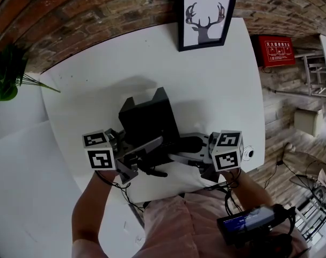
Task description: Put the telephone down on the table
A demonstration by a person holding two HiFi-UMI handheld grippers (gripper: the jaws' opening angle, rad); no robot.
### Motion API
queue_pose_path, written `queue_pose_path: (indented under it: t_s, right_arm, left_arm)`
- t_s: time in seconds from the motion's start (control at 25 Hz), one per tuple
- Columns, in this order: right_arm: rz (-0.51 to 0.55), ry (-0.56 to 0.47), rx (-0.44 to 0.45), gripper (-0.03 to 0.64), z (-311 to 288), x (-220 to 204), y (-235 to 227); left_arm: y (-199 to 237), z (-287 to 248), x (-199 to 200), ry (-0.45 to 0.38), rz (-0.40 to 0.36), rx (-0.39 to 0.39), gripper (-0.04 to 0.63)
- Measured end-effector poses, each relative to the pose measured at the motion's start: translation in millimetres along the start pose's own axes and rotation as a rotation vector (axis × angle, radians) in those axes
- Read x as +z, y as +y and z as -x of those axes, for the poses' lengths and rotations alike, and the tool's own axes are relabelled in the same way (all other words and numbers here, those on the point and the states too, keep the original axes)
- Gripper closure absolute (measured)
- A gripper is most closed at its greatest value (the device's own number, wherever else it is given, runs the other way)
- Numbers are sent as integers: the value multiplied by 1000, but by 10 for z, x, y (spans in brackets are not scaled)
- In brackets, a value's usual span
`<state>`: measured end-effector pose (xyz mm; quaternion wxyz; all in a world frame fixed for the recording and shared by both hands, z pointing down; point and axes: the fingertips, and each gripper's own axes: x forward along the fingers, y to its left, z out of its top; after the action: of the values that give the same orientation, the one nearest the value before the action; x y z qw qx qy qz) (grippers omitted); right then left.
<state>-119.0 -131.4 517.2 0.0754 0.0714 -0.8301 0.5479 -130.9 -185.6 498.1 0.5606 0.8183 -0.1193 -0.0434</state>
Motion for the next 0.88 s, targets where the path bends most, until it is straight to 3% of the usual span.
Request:
queue_pose_path:
  t_s: [0.88]
  right_arm:
    - [-59, 30, -46, 428, -33, -31, -73]
  left_arm:
    - [119, 7, -25, 8, 74, -12, 433]
